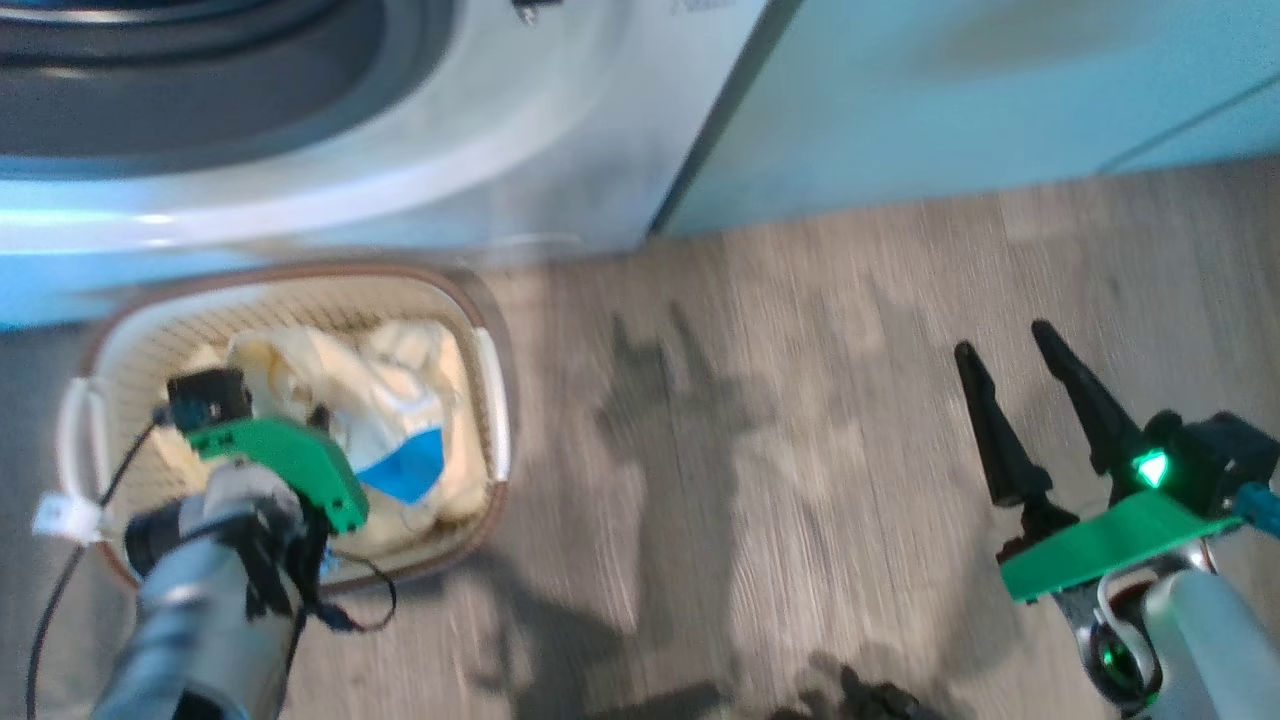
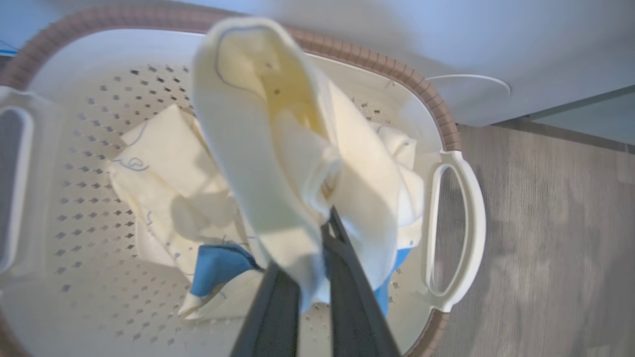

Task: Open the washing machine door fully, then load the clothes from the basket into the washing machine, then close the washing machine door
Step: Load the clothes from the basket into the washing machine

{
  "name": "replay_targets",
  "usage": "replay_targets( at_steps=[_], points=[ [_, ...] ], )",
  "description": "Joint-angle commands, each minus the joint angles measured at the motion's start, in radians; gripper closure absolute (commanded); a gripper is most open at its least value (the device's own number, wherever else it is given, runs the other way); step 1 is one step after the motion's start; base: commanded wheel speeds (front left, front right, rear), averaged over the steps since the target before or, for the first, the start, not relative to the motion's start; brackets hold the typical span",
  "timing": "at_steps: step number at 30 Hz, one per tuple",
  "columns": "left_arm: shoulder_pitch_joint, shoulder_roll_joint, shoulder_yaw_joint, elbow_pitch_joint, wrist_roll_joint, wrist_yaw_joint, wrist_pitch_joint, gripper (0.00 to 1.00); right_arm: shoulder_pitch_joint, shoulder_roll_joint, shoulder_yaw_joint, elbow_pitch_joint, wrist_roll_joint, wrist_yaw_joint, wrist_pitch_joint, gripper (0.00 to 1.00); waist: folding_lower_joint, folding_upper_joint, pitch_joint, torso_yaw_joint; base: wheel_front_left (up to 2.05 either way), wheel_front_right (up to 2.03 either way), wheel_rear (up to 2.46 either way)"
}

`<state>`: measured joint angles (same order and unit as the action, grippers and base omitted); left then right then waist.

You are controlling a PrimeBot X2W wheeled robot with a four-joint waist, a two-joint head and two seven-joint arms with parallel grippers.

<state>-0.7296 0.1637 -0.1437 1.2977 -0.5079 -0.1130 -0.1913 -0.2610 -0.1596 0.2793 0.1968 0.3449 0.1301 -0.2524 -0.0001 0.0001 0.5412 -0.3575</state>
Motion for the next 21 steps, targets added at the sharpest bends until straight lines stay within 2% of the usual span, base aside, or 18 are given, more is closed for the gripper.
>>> replay_targets(
  at_steps=[1, 10, 21],
  points=[
    [0.042, 0.025, 0.017, -0.007, -0.017, -0.006, -0.020, 1.00, 0.027, -0.028, 0.010, -0.018, 0.009, 0.001, -0.009, 0.00, 0.0001, -0.0001, -0.088, 0.047, 0.00, 0.00, 0.00],
    [0.133, 0.011, 0.016, -0.020, -0.044, -0.016, -0.061, 1.00, 0.087, -0.062, 0.014, -0.006, 0.026, 0.001, -0.009, 0.00, 0.0001, -0.0001, -0.235, 0.103, 0.00, 0.00, 0.00],
    [0.197, 0.056, 0.019, -0.179, -0.053, -0.017, -0.070, 1.00, 0.154, -0.057, -0.006, 0.000, 0.033, 0.001, -0.009, 0.00, 0.0001, -0.0001, -0.354, 0.174, 0.00, 0.00, 0.00]
  ],
)
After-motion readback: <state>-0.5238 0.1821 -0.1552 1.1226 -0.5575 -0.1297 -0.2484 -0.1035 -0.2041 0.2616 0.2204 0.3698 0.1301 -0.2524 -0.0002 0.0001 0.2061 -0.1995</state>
